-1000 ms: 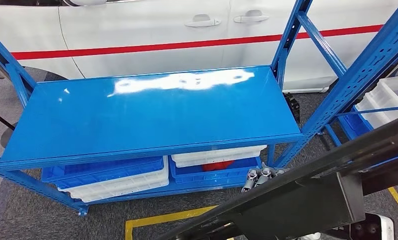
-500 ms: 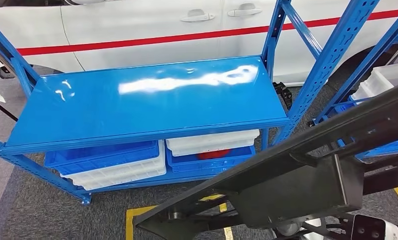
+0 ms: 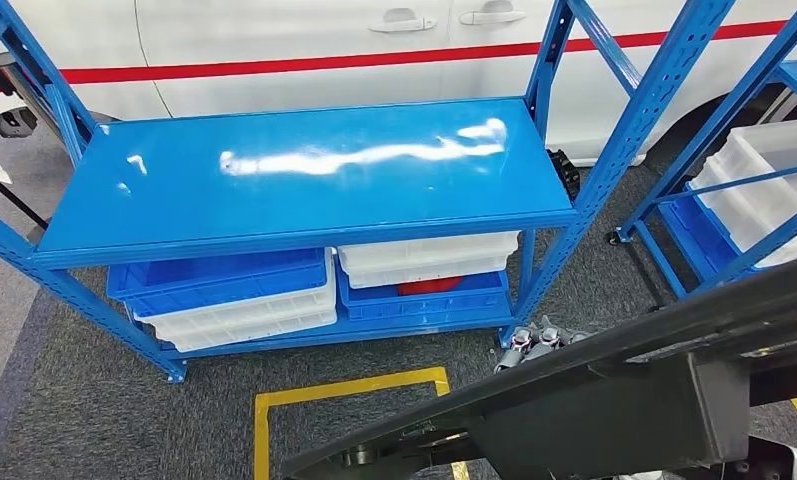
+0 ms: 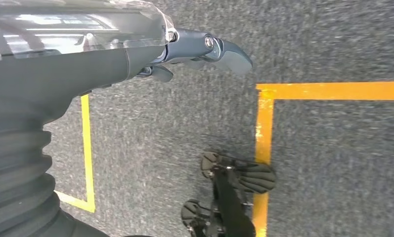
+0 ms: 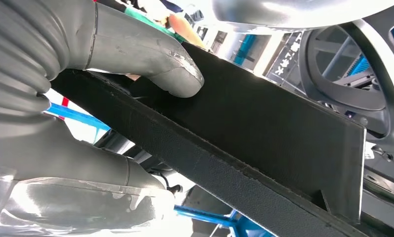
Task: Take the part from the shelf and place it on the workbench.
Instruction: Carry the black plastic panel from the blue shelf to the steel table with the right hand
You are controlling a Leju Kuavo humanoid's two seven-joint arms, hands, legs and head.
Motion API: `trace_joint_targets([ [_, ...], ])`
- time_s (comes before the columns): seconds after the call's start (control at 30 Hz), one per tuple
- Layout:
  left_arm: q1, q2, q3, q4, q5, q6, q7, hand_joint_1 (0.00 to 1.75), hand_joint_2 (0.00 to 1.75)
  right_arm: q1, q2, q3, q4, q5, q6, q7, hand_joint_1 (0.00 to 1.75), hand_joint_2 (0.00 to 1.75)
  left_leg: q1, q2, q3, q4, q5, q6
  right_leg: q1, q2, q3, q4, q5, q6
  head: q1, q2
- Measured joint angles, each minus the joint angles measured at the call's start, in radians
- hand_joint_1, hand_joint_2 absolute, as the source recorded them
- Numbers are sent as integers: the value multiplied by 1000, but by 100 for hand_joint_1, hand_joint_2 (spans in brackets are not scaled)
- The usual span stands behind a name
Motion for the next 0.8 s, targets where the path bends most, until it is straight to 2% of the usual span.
trace_joint_targets([
  [0.03, 0, -1, 0, 0, 0, 0, 0, 0, 175, -2, -5, -1, 2, -2, 2, 0, 175, 175, 0, 0, -14, 7, 6, -3, -2, 0, 46, -57, 27, 0, 0, 0],
  [0.1, 0, -3, 2, 0, 0, 2, 0, 0, 175, -4, -14, -2, 6, -8, 9, 0, 175, 175, -1, -1, -36, 22, 16, -13, 0, 1, 142, -195, 35, -6, 0, 0],
  [0.13, 0, -3, 3, 1, -1, 4, 1, 0, 175, -3, -19, -3, 8, -12, 15, -1, 175, 175, -2, -1, -42, 28, 21, -18, 2, 2, 168, -240, 28, -11, 0, 0],
  [0.17, 0, -4, 5, 1, -2, 7, 2, 0, 175, -1, -23, -6, 9, -15, 23, -1, 175, 175, -3, -2, -46, 31, 27, -24, 5, 2, 177, -261, 21, -18, -1, 0],
  [0.23, 2, -5, 9, 2, -3, 12, 4, 0, 175, 5, -29, -13, 13, -18, 43, -1, 175, 175, -1, -3, -52, 33, 34, -37, 5, 2, 166, -265, 33, -34, -1, 0],
  [0.27, 4, -6, 11, 2, -3, 15, 5, 0, 175, 8, -30, -17, 14, -19, 58, -1, 175, 175, 1, -3, -60, 45, 19, -43, 4, 0, 158, -266, 41, -44, -1, 0],
  [0.3, 6, -8, 13, 2, -4, 18, 7, 0, 175, 13, -30, -23, 15, -20, 77, -1, 175, 175, 3, -4, -74, 74, -12, -48, 2, -1, 149, -268, 50, -51, -1, 0],
  [0.33, 6, -9, 15, 2, -7, 20, 8, 0, 175, 19, -30, -31, 16, -21, 100, -1, 175, 175, 4, -4, -92, 123, -57, -52, 2, -2, 138, -269, 59, -57, -1, 0],
  [0.37, 7, -10, 17, 2, -10, 22, 11, 0, 175, 27, -29, -39, 16, -21, 121, -1, 175, 175, 5, -4, -114, 187, -103, -55, 3, -2, 126, -269, 67, -59, -1, 0],
  [0.4, 8, -11, 18, 2, -13, 24, 15, 0, 175, 35, -26, -48, 17, -20, 140, -1, 175, 175, 5, -4, -131, 253, -137, -58, 4, -3, 115, -268, 75, -60, -1, 0],
  [0.43, 8, -12, 19, 2, -16, 27, 20, 0, 175, 44, -22, -58, 17, -20, 156, -1, 175, 175, 5, -4, -138, 301, -150, -60, 5, -3, 104, -267, 83, -60, -1, 0],
  [0.47, 8, -13, 20, 2, -17, 30, 27, 0, 175, 52, -17, -65, 18, -19, 169, -1, 175, 175, 5, -4, -131, 319, -142, -59, 6, -4, 94, -266, 91, -59, -1, 0],
  [0.5, 8, -14, 22, 2, -18, 33, 34, 0, 175, 60, -9, -71, 18, -18, 180, -1, 175, 175, 5, -4, -103, 297, -120, -57, 7, -3, 86, -266, 97, -58, -1, 0],
  [0.53, 8, -14, 23, 2, -17, 37, 40, 0, 175, 66, -1, -76, 18, -16, 191, -1, 175, 175, 5, -4, -55, 237, -94, -52, 9, -3, 80, -265, 103, -56, -1, 0],
  [0.57, 7, -14, 24, 2, -16, 41, 44, 0, 175, 70, 8, -80, 18, -15, 199, -1, 175, 175, 3, -4, 0, 158, -81, -45, 10, -3, 76, -265, 108, -54, -1, 0],
  [0.6, 6, -15, 25, 2, -13, 44, 47, 0, 175, 72, 17, -84, 18, -15, 206, -1, 175, 175, 1, -5, 50, 84, -76, -39, 11, -2, 74, -264, 112, -50, -1, 0],
  [0.63, 4, -15, 27, 2, -9, 46, 49, 0, 175, 73, 26, -88, 18, -16, 212, -1, 175, 175, -2, -5, 82, 32, -79, -33, 12, -3, 73, -263, 116, -45, -1, 0],
  [0.67, 2, -16, 29, 2, -6, 49, 52, 0, 175, 76, 33, -92, 18, -17, 217, -1, 175, 175, -5, -5, 96, 6, -85, -30, 12, -3, 72, -263, 120, -40, -1, 0],
  [0.73, 3, -19, 35, 2, -1, 53, 55, 0, 175, 85, 49, -99, 17, -19, 229, -1, 175, 175, -4, -4, 95, -6, -80, -21, 11, -3, 72, -262, 125, -27, -1, 0],
  [0.77, 3, -22, 38, 2, 1, 54, 56, 0, 175, 91, 57, -102, 17, -18, 234, -1, 175, 175, -2, -3, 94, -10, -74, -15, 10, -2, 68, -254, 118, -22, -1, 0],
  [0.8, 4, -25, 42, 2, 2, 53, 57, 0, 175, 98, 66, -105, 16, -14, 237, -1, 175, 175, 0, -1, 92, -15, -66, -8, 10, -1, 56, -229, 98, -17, -1, 0],
])
